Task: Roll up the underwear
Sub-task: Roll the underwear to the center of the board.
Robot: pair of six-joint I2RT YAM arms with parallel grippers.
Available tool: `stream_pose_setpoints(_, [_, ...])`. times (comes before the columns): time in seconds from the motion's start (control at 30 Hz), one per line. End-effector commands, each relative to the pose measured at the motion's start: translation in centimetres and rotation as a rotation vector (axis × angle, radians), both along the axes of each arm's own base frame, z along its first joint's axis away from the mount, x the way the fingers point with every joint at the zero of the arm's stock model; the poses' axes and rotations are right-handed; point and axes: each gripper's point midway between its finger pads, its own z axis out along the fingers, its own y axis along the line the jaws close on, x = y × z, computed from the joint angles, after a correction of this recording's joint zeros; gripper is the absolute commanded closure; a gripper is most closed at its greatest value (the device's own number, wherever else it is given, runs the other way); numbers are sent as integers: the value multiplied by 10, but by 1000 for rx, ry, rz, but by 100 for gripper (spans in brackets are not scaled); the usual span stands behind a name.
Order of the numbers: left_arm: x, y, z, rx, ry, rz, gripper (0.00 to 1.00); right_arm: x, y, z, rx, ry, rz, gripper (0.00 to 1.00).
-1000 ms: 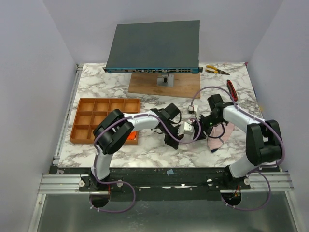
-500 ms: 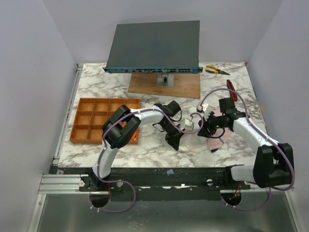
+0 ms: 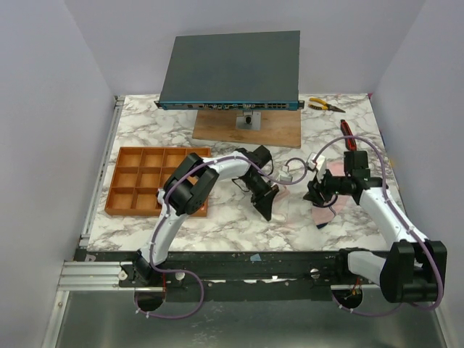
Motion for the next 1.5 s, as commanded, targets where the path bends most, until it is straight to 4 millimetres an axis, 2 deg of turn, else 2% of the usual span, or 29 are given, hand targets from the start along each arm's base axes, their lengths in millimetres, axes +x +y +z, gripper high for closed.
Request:
stream_pose_setpoints(0.0, [3,-4,-5,35,114,5,100,-21,19,1,28,-16,146,50])
stream_pose_setpoints(0.3, [16,-9,-12,71,264,92,100,-36,53,-19,-114,-32,304,50])
stream_pose_setpoints(0.5, [26,-11,-19,101,330,142,100,-44,63,-32,-170,-25,358,51])
stream_pose_setpoints(0.77, [30,-14,-16,120,367,172,100,-55,79,-47,-253,-44,432,51])
stream_pose_setpoints(0.93, [30,-14,-15,121,384,176,100,-50,84,-54,-296,-72,437,52])
stream_pose_setpoints(1.33, [31,-11,-13,107,383,172,100,-51,83,-78,-341,-25,468,57])
stream_pose_setpoints(1.47, [31,-11,-14,104,375,169,100,-54,87,-81,-327,14,477,65])
